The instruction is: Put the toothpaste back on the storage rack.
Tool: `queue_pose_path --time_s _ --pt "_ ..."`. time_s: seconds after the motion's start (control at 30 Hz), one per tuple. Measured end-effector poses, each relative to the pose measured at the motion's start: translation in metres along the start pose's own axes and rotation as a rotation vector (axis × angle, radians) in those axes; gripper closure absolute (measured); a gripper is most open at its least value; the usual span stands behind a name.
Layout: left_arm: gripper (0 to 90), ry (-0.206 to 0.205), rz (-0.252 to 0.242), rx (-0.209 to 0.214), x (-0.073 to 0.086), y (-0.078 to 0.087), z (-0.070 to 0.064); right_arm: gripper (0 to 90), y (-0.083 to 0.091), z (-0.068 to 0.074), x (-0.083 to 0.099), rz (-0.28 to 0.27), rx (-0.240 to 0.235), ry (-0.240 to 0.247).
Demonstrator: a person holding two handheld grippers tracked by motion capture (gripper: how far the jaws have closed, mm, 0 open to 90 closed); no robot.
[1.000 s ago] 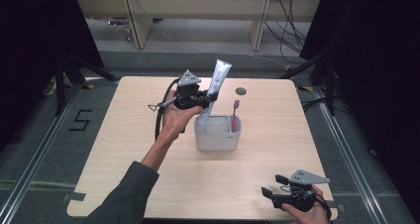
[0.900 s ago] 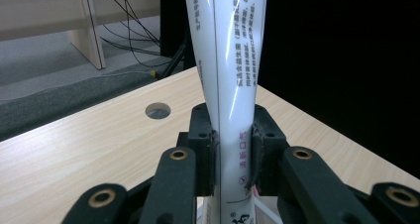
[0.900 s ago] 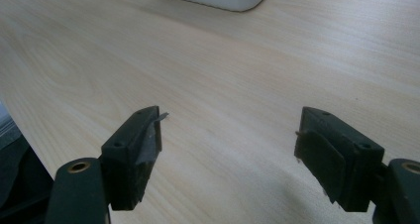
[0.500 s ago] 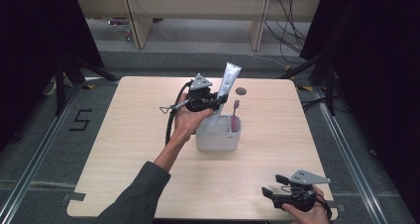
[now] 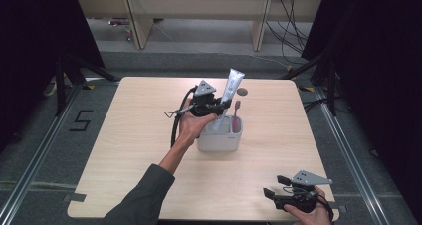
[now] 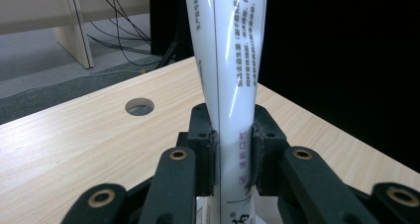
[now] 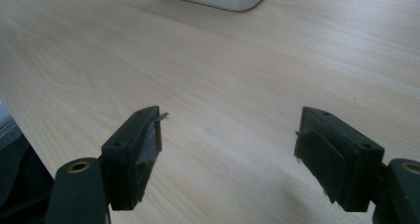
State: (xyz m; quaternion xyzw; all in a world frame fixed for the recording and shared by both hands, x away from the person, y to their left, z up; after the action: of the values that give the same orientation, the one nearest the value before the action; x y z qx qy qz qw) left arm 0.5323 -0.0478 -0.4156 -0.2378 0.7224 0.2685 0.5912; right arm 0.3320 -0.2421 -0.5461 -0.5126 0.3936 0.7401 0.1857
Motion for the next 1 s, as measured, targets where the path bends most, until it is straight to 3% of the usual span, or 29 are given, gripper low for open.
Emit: queue_pose_path --time_s 0.8,1.0 --pt "74.2 -0.045 0.064 -0.001 0.028 0.000 0.000 26.1 -0.001 0.001 0.000 -0.007 -0.006 -0.005" --pt "74.0 -0.062 0.080 0.016 0.033 0.001 -0.003 26.1 -0.001 0.001 0.000 -0.007 -0.008 -0.006"
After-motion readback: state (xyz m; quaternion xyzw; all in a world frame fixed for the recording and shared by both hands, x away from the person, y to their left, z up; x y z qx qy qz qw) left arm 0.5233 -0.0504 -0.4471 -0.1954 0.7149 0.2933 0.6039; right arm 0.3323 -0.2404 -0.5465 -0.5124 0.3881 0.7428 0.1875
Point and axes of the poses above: each handheld gripper's, and its own axes: y roughly backward along the jaws, x roughly out of its underside, z roughly to its left, the point moved 9 cm from there along -y, roughly forward along the jaws, and after that the axes turned 14 degrees about -z, right-handed, at the moved point
